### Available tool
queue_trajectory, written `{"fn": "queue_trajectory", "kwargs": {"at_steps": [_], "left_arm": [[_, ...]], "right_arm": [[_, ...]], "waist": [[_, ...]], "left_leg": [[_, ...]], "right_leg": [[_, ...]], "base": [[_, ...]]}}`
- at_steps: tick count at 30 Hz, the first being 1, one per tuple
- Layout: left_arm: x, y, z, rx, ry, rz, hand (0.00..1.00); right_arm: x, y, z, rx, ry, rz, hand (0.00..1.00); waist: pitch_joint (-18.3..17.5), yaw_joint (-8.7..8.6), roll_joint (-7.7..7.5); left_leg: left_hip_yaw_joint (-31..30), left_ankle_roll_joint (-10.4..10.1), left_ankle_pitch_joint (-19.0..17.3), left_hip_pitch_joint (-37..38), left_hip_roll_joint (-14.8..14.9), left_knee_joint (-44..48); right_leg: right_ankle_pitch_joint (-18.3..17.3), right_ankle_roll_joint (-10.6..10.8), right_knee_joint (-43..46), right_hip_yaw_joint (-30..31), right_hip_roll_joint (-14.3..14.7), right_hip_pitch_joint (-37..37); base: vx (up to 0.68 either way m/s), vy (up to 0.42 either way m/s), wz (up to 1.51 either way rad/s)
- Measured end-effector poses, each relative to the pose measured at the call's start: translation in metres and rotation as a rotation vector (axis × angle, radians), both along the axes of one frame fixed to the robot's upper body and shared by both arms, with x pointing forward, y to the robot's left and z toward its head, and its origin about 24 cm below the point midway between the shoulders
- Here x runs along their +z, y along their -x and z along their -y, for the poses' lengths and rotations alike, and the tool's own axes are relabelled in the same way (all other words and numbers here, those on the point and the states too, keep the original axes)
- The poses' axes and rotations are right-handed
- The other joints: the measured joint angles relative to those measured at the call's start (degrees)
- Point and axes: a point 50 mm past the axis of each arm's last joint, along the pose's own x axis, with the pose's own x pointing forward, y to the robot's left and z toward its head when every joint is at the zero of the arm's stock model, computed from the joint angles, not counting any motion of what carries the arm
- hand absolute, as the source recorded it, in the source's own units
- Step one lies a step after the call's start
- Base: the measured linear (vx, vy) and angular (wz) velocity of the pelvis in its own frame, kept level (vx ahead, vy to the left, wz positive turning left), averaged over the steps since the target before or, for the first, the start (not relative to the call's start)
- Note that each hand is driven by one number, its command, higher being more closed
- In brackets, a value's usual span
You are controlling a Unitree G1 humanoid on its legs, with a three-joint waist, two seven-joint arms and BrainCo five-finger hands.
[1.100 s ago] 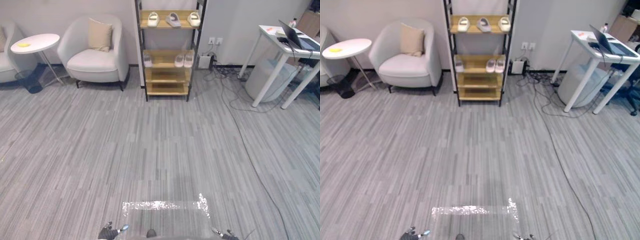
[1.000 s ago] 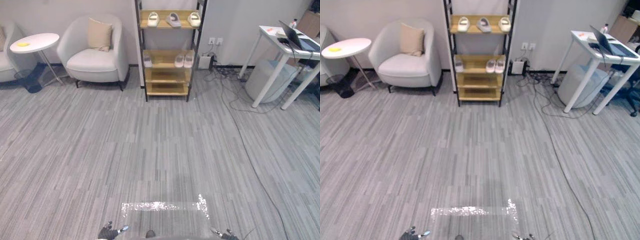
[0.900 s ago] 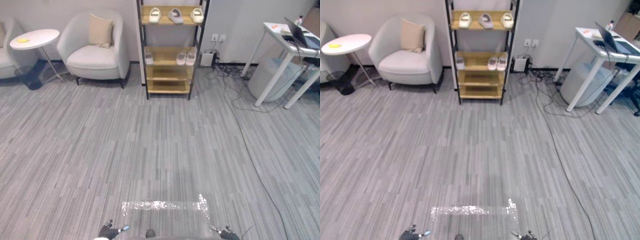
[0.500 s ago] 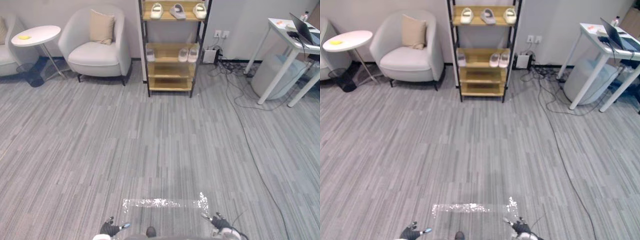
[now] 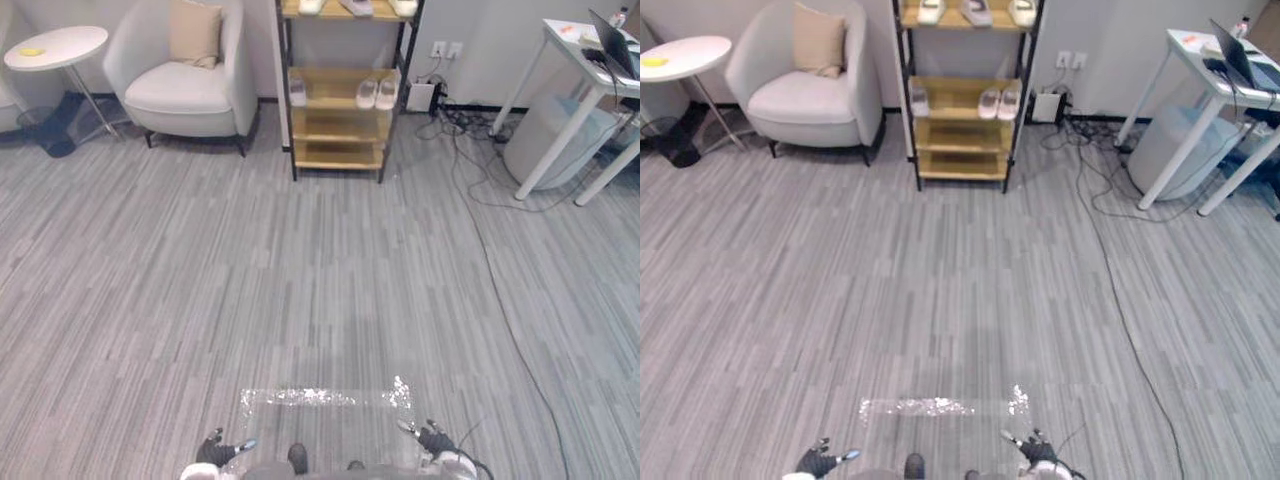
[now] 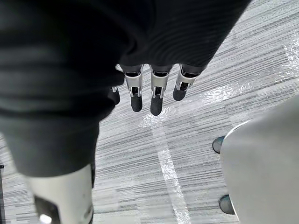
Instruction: Organize the slippers on the shoe rack
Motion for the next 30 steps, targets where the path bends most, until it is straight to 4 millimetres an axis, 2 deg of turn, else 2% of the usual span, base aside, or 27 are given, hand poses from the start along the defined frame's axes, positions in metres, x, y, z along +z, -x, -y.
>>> {"fn": "queue_trajectory", "kwargs": {"at_steps": [1, 2, 3, 4, 5, 7, 8, 9, 10, 11, 12, 14, 15, 16, 17, 18, 19, 20, 21, 22, 23, 24, 25, 26, 27, 29, 30], "left_arm": [[0.001, -0.002, -0.001, 0.018, 0.001, 0.016, 0.0], [0.004, -0.005, 0.001, 0.06, 0.013, 0.05, 0.0], [0.005, -0.005, 0.001, 0.075, 0.018, 0.059, 0.0], [0.005, -0.004, 0.002, 0.089, 0.023, 0.066, 0.0], [0.005, -0.005, 0.003, 0.09, 0.024, 0.068, 0.0], [0.005, -0.006, 0.003, 0.093, 0.022, 0.073, 0.0], [0.006, -0.007, 0.003, 0.099, 0.022, 0.08, 0.0], [0.006, -0.007, 0.005, 0.111, 0.028, 0.082, 0.0], [0.005, -0.006, 0.007, 0.11, 0.033, 0.078, 0.0], [0.003, -0.003, 0.005, 0.116, 0.032, 0.069, 0.0], [0.005, -0.006, 0.002, 0.113, 0.025, 0.076, 0.0], [0.006, -0.009, 0.001, 0.116, 0.022, 0.087, 0.0], [0.006, -0.01, 0.0, 0.12, 0.02, 0.09, 0.0], [0.006, -0.01, 0.0, 0.116, 0.019, 0.089, 0.0], [0.006, -0.01, 0.0, 0.111, 0.019, 0.089, 0.0], [0.006, -0.01, 0.001, 0.106, 0.019, 0.088, 0.0], [0.006, -0.011, 0.002, 0.096, 0.02, 0.087, 0.0], [0.006, -0.012, 0.002, 0.094, 0.022, 0.086, 0.0], [0.006, -0.012, 0.003, 0.091, 0.023, 0.086, 0.0], [0.006, -0.015, 0.004, 0.082, 0.025, 0.085, 0.0], [0.005, -0.016, 0.006, 0.076, 0.029, 0.08, 0.0], [0.005, -0.017, 0.008, 0.075, 0.034, 0.08, 0.0], [0.004, -0.018, 0.013, 0.068, 0.046, 0.08, 0.0], [0.004, -0.023, 0.019, 0.048, 0.056, 0.087, 0.0], [0.003, -0.022, 0.021, 0.044, 0.062, 0.081, 0.0], [0.001, -0.02, 0.028, 0.047, 0.081, 0.072, 0.0], [0.001, -0.02, 0.028, 0.047, 0.083, 0.071, 0.0]], "right_arm": [[0.001, -0.001, 0.0, -0.001, 0.004, 0.007, 0.0], [0.003, -0.003, 0.0, -0.005, 0.012, 0.024, 0.0], [0.003, -0.003, 0.001, -0.007, 0.019, 0.027, 0.0], [0.003, -0.002, 0.002, -0.008, 0.023, 0.022, 0.0], [0.004, -0.003, 0.003, -0.008, 0.027, 0.024, 0.0], [0.004, -0.006, 0.002, -0.006, 0.027, 0.031, 0.0], [0.005, -0.009, 0.002, -0.004, 0.027, 0.037, 0.0], [0.006, -0.012, 0.002, -0.002, 0.029, 0.043, 0.0], [0.006, -0.013, 0.003, 0.0, 0.031, 0.045, 0.0], [0.006, -0.015, 0.001, 0.005, 0.028, 0.042, 0.0], [0.004, -0.016, -0.005, 0.016, 0.011, 0.034, 0.0], [0.005, -0.019, -0.014, 0.014, -0.012, 0.046, 0.0], [0.004, -0.019, -0.02, 0.019, -0.026, 0.045, 0.0], [0.005, -0.021, -0.023, 0.03, -0.035, 0.052, 0.0], [0.006, -0.023, -0.024, 0.032, -0.038, 0.061, 0.0], [0.006, -0.023, -0.025, 0.033, -0.04, 0.066, 0.0], [0.008, -0.024, -0.028, 0.037, -0.046, 0.084, 0.0], [0.007, -0.023, -0.029, 0.049, -0.049, 0.085, 0.0], [0.008, -0.024, -0.028, 0.06, -0.044, 0.093, 0.0], [0.01, -0.027, -0.028, 0.076, -0.038, 0.104, 0.0], [0.011, -0.028, -0.027, 0.082, -0.035, 0.11, 0.0], [0.012, -0.03, -0.026, 0.092, -0.027, 0.119, 0.0], [0.013, -0.035, -0.024, 0.108, -0.013, 0.131, 0.0], [0.014, -0.037, -0.021, 0.112, -0.005, 0.134, 0.0], [0.014, -0.038, -0.02, 0.114, -0.001, 0.133, 0.0], [0.013, -0.037, -0.017, 0.125, 0.009, 0.115, 0.0], [0.013, -0.036, -0.013, 0.126, 0.019, 0.111, 0.0]], "waist": [[0.4, 0.02, -0.11], [1.0, 0.62, 0.54], [1.4, 1.13, 0.46], [1.4, 1.63, 0.66], [1.4, 1.66, 0.79], [1.4, 2.36, 0.71], [1.4, 2.99, 0.65], [1.4, 3.1, 0.82], [1.2, 3.18, 1.3], [0.8, 4.09, 1.14], [0.4, 4.09, 0.29], [0.2, 4.98, -0.5], [0.0, 5.96, -1.35], [0.0, 6.03, -1.42], [0.0, 5.95, -1.4], [0.0, 5.85, -1.34], [0.1, 5.7, -1.17], [0.2, 5.34, -1.08], [0.0, 5.05, -0.7], [0.1, 4.5, -0.46], [0.1, 3.77, -0.19], [0.2, 3.15, -0.04], [0.2, 2.29, 0.4], [0.2, 2.05, 0.72], [0.3, 2.06, 0.76], [0.1, 1.67, 0.57], [0.1, 0.96, 0.5]], "left_leg": [[1.5, 0.5, -0.4, -2.4, 0.8, 5.9], [3.7, 0.7, 0.0, -7.4, 3.6, 19.2], [4.1, 0.8, -0.1, -8.8, 4.4, 22.9], [4.3, 0.9, -1.9, -10.1, 5.1, 25.9], [4.0, 0.8, -3.7, -11.2, 5.0, 25.4], [4.1, 0.6, -4.3, -13.1, 4.3, 20.4], [3.8, 0.3, -2.9, -14.4, 2.6, 12.9], [2.3, -0.7, 0.5, -14.8, 0.7, 4.6], [0.7, -1.1, 3.1, -14.6, 0.4, -0.7], [1.2, 1.1, 7.1, -13.8, -0.9, -0.9], [1.8, 2.1, 4.2, -14.7, -1.7, 0.8], [3.4, 3.2, 2.3, -14.8, -1.9, 3.1], [4.9, 4.3, 0.9, -12.4, -2.4, 3.0], [5.4, 5.2, 0.1, -9.4, -3.0, 2.1], [5.7, 5.6, -0.5, -6.6, -3.3, 1.1], [5.7, 5.6, -1.2, -4.8, -3.3, 0.4], [5.7, 5.1, -3.4, 0.0, -3.3, -1.3], [5.7, 5.1, -4.1, 4.0, -3.3, -3.2], [5.6, 5.0, -4.5, 5.9, -3.2, -4.5], [5.3, 5.0, -4.6, 9.8, -2.8, -7.2], [4.6, 4.8, -4.7, 12.7, -1.8, -8.5], [4.3, 4.5, -4.8, 13.7, -1.1, -9.2], [3.6, 3.8, -5.3, 15.3, 0.3, -10.4], [3.2, 2.9, -5.8, 16.5, 1.6, -11.2], [3.0, 2.5, -6.1, 16.9, 2.0, -11.4], [1.2, 0.8, -8.2, 18.9, 2.2, -11.7], [-1.0, 0.0, -10.1, 20.1, 2.3, -10.6]], "right_leg": [[-1.0, -0.7, 0.9, 0.2, 0.0, 0.0], [-2.9, -1.3, 2.9, 1.2, 0.7, 1.0], [-3.6, -1.7, 3.4, 1.8, 0.8, 1.5], [-4.9, -1.8, 4.5, 3.1, 0.7, 2.4], [-5.7, -1.7, 4.8, 4.1, 0.4, 3.2], [-6.5, -1.3, 5.0, 5.2, -1.1, 3.2], [-7.4, -0.4, 4.6, 6.4, -2.6, 3.3], [-8.4, 0.6, 4.2, 7.2, -3.9, 3.7], [-9.0, 1.3, 3.5, 7.7, -4.2, 4.0], [-9.8, 1.7, 2.9, 9.6, -5.1, 4.8], [-8.8, 1.1, 3.4, 10.9, -5.8, 4.8], [-7.9, 2.1, 7.6, 12.2, -6.7, 3.1], [-7.2, 3.6, 13.6, 13.3, -7.5, 1.4], [-4.5, 7.5, 21.7, 13.3, -7.8, -0.7], [-1.1, 10.3, 29.3, 13.5, -7.8, -3.0], [0.6, 11.6, 33.7, 13.6, -7.7, -4.7], [1.7, 12.4, 45.8, 11.7, -8.2, -8.9], [0.3, 9.9, 52.4, 7.9, -9.4, -12.3], [-0.4, 8.5, 53.8, 6.1, -9.9, -13.9], [-2.3, 5.7, 53.3, 2.1, -10.5, -16.5], [-4.0, 4.1, 49.0, -1.2, -10.0, -18.1], [-4.6, 3.7, 45.3, -3.1, -9.6, -18.9], [-4.5, 3.5, 37.4, -4.9, -8.0, -20.9], [-2.5, 3.4, 27.8, -5.1, -6.1, -22.6], [-0.3, 3.6, 22.1, -4.7, -5.0, -23.1], [8.8, 2.7, 8.7, -2.1, -2.8, -22.8], [14.5, 0.5, 8.8, -0.7, -2.1, -21.9]], "base": [[0.01, -0.06, -0.2], [0.07, -0.023, -0.27], [0.18, 0.006, -0.44], [0.24, 0.062, -0.4], [0.21, 0.056, -0.42], [0.21, 0.098, -0.42], [0.35, 0.195, -0.49], [0.41, 0.248, -0.42], [0.49, 0.291, -0.44], [0.57, 0.287, -0.34], [0.52, 0.233, -0.3], [0.47, 0.193, -0.21], [0.51, 0.203, -0.37], [0.58, 0.223, -0.39], [0.35, 0.135, -0.25], [0.41, 0.15, -0.3], [0.38, 0.115, -0.31], [0.35, 0.096, -0.28], [0.32, 0.057, -0.11], [0.39, 0.004, 0.08], [0.34, -0.006, 0.2], [0.38, -0.063, 0.33], [0.32, -0.079, 0.31], [0.4, -0.103, 0.24], [0.29, -0.087, 0.17], [0.41, -0.172, 0.43], [0.54, -0.26, 0.74]]}}
